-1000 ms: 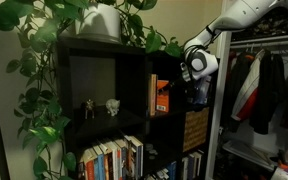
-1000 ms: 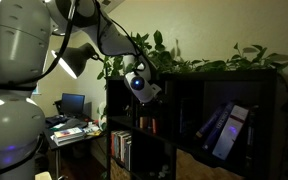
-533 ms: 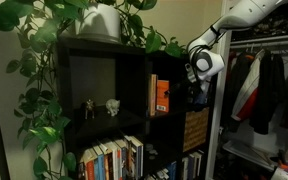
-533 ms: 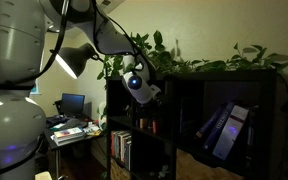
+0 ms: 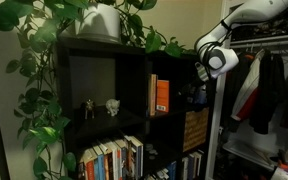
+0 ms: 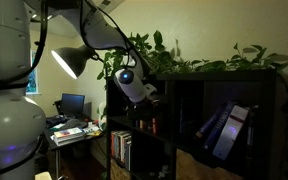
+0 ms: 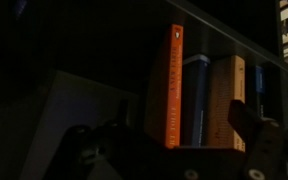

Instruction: Pick up the orange book from the top right compartment of the book shelf and put it in the top middle compartment of the book shelf.

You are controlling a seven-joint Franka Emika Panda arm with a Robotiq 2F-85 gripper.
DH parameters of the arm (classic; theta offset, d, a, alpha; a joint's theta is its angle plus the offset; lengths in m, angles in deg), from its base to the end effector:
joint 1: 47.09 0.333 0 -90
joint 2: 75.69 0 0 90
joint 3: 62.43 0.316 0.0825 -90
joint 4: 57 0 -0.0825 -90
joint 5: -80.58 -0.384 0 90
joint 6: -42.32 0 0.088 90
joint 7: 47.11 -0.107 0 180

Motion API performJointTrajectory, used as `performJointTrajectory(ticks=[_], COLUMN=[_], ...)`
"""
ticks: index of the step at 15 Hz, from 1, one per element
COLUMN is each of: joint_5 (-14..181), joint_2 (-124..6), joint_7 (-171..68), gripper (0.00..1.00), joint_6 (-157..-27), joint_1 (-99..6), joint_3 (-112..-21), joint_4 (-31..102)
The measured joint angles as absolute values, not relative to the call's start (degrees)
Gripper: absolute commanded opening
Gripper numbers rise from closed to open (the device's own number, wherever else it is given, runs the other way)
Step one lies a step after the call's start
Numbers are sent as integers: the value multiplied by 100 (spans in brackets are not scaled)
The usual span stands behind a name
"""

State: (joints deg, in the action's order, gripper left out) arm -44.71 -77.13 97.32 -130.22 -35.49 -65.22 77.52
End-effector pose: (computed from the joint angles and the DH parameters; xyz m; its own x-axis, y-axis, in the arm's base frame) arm 0.4719 0.0125 0.3376 0.5095 0.4041 0.7596 0.4219 -0.8868 0.1888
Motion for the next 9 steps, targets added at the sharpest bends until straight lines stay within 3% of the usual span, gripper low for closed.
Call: performJointTrajectory(ticks=[9], joint_5=[-1005], joint_2=[-8328], joint_7=[6293], gripper=[100], joint_6=[-13030], joint_1=[-3593], joint_3=[-6229], joint_4=[9214])
